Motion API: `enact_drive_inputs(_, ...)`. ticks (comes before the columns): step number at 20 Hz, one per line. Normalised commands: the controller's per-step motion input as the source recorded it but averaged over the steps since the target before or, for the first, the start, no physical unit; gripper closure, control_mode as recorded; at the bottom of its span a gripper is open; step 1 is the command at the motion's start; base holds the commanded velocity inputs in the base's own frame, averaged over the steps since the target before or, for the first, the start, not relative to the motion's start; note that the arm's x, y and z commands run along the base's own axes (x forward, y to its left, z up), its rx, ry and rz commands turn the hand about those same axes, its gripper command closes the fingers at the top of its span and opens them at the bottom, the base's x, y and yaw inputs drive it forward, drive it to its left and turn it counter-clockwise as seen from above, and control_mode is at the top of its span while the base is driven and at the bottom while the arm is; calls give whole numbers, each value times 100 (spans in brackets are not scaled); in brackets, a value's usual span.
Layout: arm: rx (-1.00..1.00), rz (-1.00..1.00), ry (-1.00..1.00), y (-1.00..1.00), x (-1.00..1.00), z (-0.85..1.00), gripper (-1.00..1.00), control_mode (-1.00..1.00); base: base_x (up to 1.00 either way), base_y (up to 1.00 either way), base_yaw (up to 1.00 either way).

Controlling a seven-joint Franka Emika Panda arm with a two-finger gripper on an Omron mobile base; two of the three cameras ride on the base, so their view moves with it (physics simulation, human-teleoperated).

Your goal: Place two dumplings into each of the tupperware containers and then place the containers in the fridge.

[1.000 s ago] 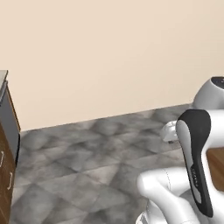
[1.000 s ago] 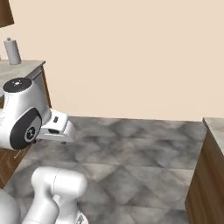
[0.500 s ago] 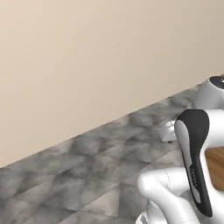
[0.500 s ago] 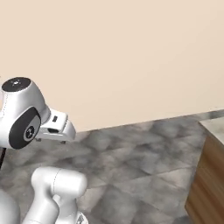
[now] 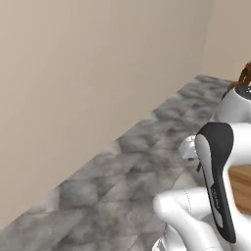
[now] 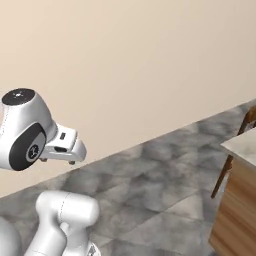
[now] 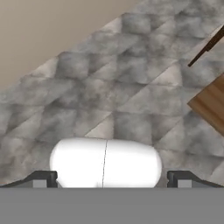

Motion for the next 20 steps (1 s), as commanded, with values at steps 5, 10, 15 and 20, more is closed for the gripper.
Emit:
enact_drive_inputs(5, 0, 0, 0, 0, 0, 0, -100, 100, 100, 95, -52)
enact_drive_inputs(10, 0, 0, 0, 0, 0, 0, -100, 100, 100, 97, -52)
enact_drive_inputs(15, 0, 0, 0, 0, 0, 0, -100, 100, 95, 82, -61)
enact_drive_inputs(20, 0, 0, 0, 0, 0, 0, -100, 100, 54, 55, -75)
